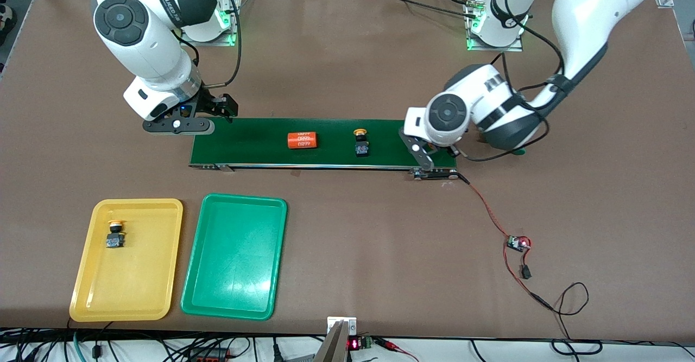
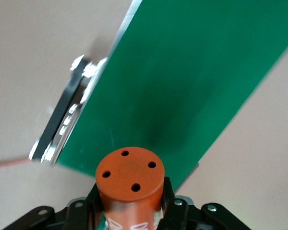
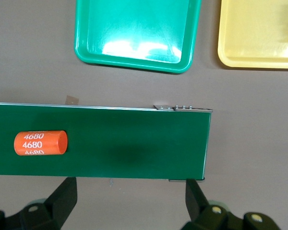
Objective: Sort buttons by color to trays
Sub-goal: 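Place the orange cylinder on the conveyor with the left gripper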
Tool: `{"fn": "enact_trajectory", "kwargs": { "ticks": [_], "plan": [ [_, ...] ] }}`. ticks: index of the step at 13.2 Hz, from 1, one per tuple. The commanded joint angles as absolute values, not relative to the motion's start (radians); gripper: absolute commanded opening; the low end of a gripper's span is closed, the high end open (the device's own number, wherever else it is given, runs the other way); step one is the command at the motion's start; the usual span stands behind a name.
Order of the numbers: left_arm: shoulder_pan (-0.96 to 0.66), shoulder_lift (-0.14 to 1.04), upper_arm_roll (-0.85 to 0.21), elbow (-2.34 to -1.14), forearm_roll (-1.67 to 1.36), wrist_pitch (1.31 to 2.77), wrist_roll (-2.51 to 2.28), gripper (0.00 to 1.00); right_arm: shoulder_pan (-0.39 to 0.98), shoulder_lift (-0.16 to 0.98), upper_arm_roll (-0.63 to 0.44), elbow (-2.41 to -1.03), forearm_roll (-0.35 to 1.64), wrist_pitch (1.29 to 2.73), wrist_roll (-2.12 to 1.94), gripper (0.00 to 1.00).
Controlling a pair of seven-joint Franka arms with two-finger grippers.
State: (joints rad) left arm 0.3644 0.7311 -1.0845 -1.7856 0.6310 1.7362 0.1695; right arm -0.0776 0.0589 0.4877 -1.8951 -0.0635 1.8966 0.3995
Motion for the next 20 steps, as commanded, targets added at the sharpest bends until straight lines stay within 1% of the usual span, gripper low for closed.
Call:
{"fn": "enact_trajectory", "kwargs": {
  "ticks": [1, 2, 4, 5, 6, 7, 9, 11, 15, 16, 18, 20],
  "plan": [
    [0.309, 0.733, -1.065, -1.779, 0.713, 1.750, 0.300, 0.24, -0.086, 0.046, 0.492, -1.904, -0.057, 1.896, 0.413, 1.00],
    [0.263, 0.747, -1.048, -1.779, 0.782, 1.749, 0.330, 0.24, -0.083, 0.046, 0.492, -1.904, -0.057, 1.898, 0.414, 1.00],
    [0.190, 0.746, -0.993, -1.775, 0.813, 1.749, 0.345, 0.25, -0.075, 0.048, 0.495, -1.904, -0.054, 1.905, 0.445, 1.00],
    [0.175, 0.746, -0.989, -1.776, 0.816, 1.750, 0.342, 0.29, -0.068, 0.054, 0.499, -1.904, -0.055, 1.911, 0.496, 1.00],
    [0.161, 0.742, -0.989, -1.776, 0.816, 1.749, 0.342, 0.48, -0.051, 0.055, 0.499, -1.904, -0.055, 1.914, 0.524, 1.00],
    [0.163, 0.741, -0.989, -1.778, 0.816, 1.747, 0.344, 0.99, -0.040, 0.058, 0.499, -1.905, -0.055, 1.925, 0.537, 1.00],
    [0.175, 0.730, -0.997, -1.772, 0.813, 1.741, 0.336, 1.00, -0.032, 0.061, 0.502, -1.905, -0.055, 1.931, 0.566, 1.00],
    [0.193, 0.692, -1.003, -1.760, 0.795, 1.704, 0.310, 1.00, -0.026, 0.072, 0.503, -1.905, -0.055, 1.947, 0.568, 1.00],
    [0.383, 0.660, -1.032, -1.746, 0.703, 1.675, 0.071, 1.00, 0.014, 0.112, 0.505, -1.904, -0.055, 1.994, 0.565, 1.00],
    [0.415, 0.658, -1.034, -1.744, 0.701, 1.652, -0.004, 1.00, 0.020, 0.124, 0.506, -1.904, -0.054, 1.999, 0.560, 1.00],
    [0.430, 0.663, -1.023, -1.718, 0.699, 1.623, -0.253, 1.00, 0.052, 0.149, 0.512, -1.905, -0.054, 2.000, 0.546, 1.00],
    [0.430, 0.672, -1.011, -1.709, 0.699, 1.621, -0.505, 1.00, 0.052, 0.175, 0.572, -1.908, -0.054, 2.022, 0.538, 1.00]
  ]
}}
